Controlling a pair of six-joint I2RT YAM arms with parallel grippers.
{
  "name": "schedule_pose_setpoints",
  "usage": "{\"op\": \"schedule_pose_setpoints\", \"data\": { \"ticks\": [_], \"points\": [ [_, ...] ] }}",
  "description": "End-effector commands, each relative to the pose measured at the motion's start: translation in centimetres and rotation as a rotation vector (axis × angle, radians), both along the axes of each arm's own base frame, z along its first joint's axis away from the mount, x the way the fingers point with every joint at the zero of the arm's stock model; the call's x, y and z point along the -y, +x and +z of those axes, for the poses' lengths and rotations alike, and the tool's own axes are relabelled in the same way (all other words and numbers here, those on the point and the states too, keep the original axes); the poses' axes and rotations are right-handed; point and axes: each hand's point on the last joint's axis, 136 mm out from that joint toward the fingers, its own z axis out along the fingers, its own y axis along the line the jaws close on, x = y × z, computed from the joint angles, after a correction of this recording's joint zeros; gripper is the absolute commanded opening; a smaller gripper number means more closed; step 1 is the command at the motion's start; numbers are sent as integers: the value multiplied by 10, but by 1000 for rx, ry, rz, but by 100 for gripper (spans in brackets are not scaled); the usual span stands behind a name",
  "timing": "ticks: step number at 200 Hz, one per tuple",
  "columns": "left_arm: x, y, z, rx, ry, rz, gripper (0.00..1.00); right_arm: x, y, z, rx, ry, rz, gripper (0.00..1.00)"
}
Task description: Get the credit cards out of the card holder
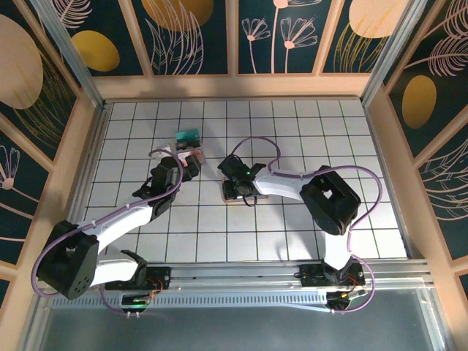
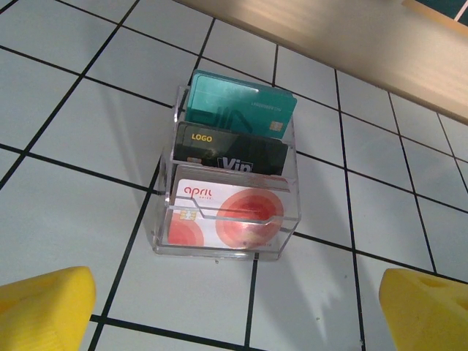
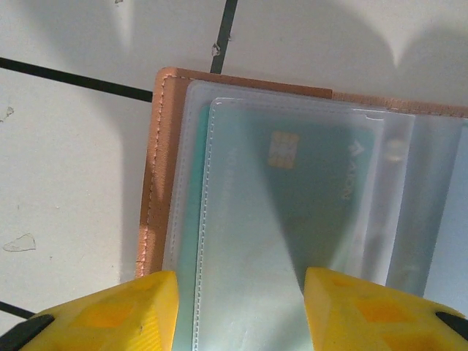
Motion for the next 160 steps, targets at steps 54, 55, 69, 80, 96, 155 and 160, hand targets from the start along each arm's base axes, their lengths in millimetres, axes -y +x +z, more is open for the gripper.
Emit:
{"op": "schedule_pose_setpoints", "data": {
  "ticks": [54,55,69,80,96,155,160],
  "points": [
    [3,4,12,20,-11,1,99,5,-7,-7,-31,-6,-1,27],
    [3,4,12,20,-10,0,99,5,-7,-7,-29,-5,-2,27],
    [3,4,14,23,-7,-5,99,6,-2,0,-10,-3,-10,23],
    [3,3,16,28,-3,-7,99,7,2,5,9,-5,-16,22],
    [3,4,19,34,0,-14,99,10,8,14,41,-18,-31,22],
    [5,6,28,57,3,-25,99,36,18,25,114,-127,-103,29],
    [5,6,27,56,5,-26,99,37,18,26,116,-129,-106,31]
  ]
}}
